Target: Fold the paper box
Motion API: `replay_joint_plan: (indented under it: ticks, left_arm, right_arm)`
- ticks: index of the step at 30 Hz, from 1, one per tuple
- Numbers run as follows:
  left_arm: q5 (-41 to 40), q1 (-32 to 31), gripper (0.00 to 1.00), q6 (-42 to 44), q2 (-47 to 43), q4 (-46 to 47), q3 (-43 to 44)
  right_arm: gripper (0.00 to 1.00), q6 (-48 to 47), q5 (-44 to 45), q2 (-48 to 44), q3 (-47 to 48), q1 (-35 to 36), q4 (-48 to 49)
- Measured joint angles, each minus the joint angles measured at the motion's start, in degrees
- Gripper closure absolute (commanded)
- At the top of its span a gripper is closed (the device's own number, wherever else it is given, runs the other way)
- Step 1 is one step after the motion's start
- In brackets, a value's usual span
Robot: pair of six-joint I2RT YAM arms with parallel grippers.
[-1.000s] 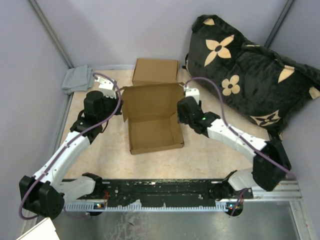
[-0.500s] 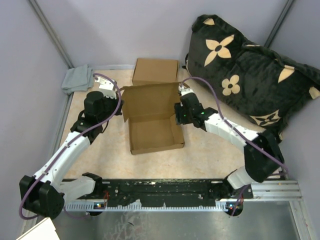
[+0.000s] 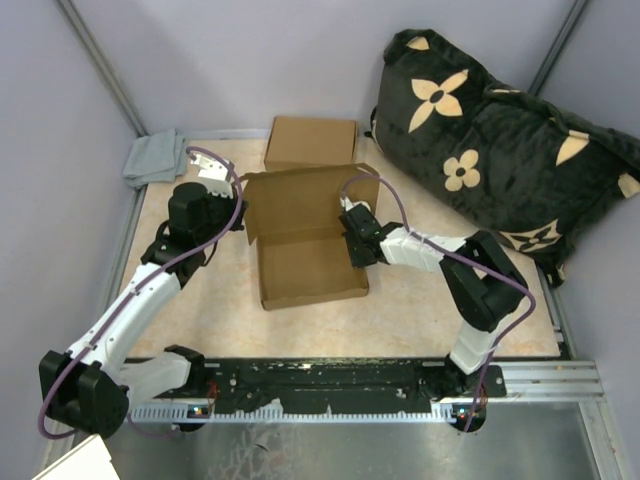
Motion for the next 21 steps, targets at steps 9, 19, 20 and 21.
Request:
replay_joint_plan:
  ticks: [9,19,20,21]
  left_arm:
    - [0.0,0.0,1.00,0.0,0.0,-0.1,0.0]
    - [0.1,0.0,1.00,0.0,0.0,0.3,0.0]
    - [0.2,0.0,1.00,0.0,0.0,0.6,0.0]
    - [0.2,0.0,1.00,0.0,0.0,0.7,0.0]
  right_arm:
    - [1.00,0.6,13.6,3.0,3.1,4.4,-2.7]
    - [0.60,1.6,16.2,3.4,2.5,4.8,0.3]
    - [0.56,1.7,15.8,2.9,2.2,4.7,0.5]
    - [0.53,1.7,15.4,2.4,1.8,4.6,0.6]
